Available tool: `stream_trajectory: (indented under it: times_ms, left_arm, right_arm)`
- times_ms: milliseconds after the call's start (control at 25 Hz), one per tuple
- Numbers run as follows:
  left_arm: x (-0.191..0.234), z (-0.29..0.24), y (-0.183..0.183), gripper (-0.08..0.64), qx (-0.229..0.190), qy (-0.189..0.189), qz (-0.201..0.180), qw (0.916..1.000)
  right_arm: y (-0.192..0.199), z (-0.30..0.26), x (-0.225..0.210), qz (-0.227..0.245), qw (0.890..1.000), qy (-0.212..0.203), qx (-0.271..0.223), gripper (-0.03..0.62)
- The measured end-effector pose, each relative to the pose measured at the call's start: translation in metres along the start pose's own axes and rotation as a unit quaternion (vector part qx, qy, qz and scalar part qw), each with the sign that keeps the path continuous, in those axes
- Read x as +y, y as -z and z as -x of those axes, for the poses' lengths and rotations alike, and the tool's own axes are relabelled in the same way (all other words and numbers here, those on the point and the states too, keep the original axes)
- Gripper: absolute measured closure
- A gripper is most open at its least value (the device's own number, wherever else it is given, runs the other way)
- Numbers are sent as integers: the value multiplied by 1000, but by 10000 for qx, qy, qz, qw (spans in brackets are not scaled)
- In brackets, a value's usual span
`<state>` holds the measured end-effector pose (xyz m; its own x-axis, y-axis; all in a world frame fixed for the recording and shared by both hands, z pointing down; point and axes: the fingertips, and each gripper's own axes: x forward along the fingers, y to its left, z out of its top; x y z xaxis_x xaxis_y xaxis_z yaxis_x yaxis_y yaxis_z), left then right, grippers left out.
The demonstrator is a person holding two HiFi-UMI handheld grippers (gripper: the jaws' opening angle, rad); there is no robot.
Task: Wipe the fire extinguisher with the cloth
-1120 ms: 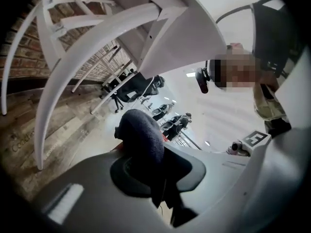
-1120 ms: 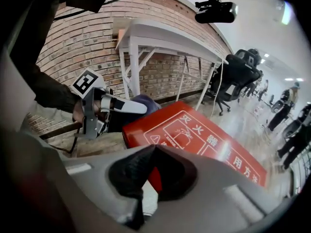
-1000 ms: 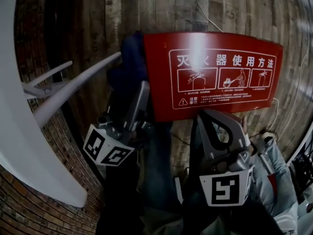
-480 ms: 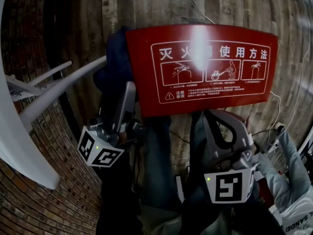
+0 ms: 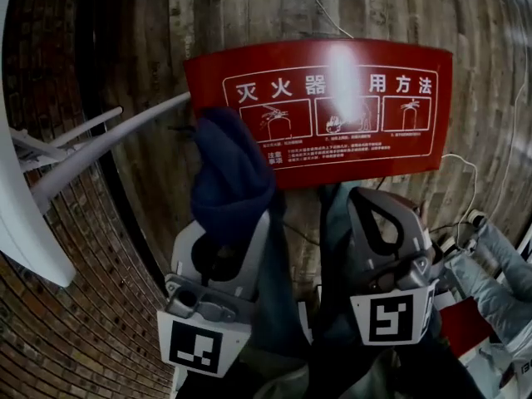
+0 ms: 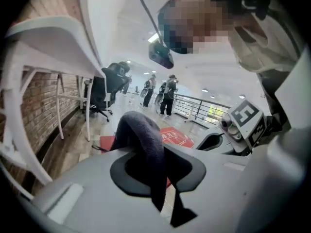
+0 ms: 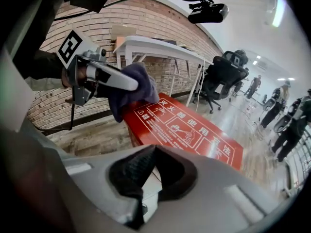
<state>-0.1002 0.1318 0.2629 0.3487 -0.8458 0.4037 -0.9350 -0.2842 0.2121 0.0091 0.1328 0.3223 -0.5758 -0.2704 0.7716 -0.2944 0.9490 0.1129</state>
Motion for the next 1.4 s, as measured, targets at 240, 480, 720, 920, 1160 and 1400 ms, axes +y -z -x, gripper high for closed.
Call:
stream_trajectory:
  times_ms: [240, 480, 720, 920, 1160, 1400]
  left_arm:
    - [-26, -55, 35, 505, 1487, 231, -133, 9885]
    - [-43, -30, 5, 505, 1883, 103, -1167, 9751]
    - [-17, 53, -13, 508, 1361, -996, 103, 9856]
    - [-24, 76, -42, 506, -214, -424, 1986, 9789]
    - [-57, -2, -42, 502, -516, 1828, 3313, 9242]
    - [-78, -22, -34, 495, -326, 2648, 3530, 8968]
  right_arm:
    - [-12, 27, -27, 219, 9978, 157, -606, 568]
    - [-24, 26, -23, 992, 9922, -327, -679, 452]
    - [-23, 28, 14, 1668, 9814, -761, -570, 420]
    - [-35, 36, 30, 1752, 9751, -791, -1106, 405]
    - [-67, 36, 24, 1961, 9669, -262, -1609, 261]
    - [-59, 21, 17, 2563, 9553, -30, -1475, 274]
